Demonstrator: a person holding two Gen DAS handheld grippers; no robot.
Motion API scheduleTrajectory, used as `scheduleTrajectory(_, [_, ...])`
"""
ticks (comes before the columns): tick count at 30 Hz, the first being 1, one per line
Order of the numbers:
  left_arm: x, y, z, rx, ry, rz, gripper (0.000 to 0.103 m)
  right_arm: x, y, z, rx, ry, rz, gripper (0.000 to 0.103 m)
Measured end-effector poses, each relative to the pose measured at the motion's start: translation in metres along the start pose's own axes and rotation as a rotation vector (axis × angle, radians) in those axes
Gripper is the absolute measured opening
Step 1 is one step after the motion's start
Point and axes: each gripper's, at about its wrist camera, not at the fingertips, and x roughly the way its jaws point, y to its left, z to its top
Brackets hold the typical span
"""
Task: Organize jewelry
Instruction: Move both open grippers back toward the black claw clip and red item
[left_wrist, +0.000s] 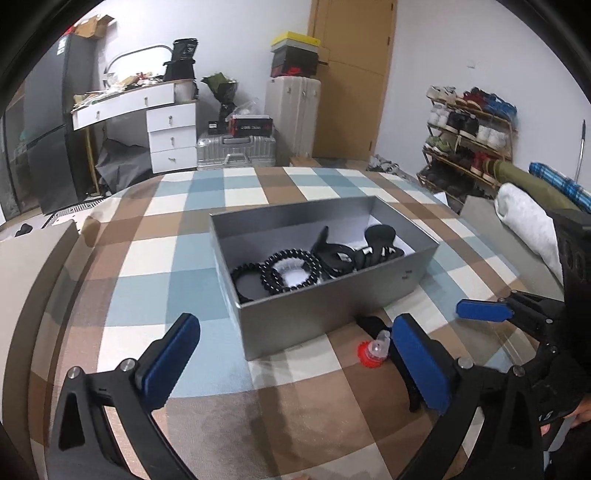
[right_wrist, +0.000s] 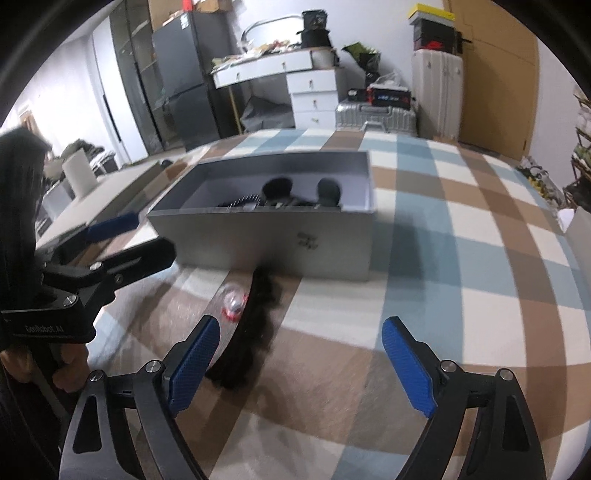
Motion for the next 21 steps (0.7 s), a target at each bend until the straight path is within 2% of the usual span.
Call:
scheduleTrajectory(11, [0.001,-0.006,-0.005,0.037,0.028,-0.020,0.101,0.017,0.011,-0.008,-0.045,0.072,-0.009,0.092])
scheduleTrajectory(21, [0.006,-0.005,-0.008,0.024,0.076,-0.032,0.101,0.013,-0.008,-0.009,-0.015,0.088,-0.145,0.096])
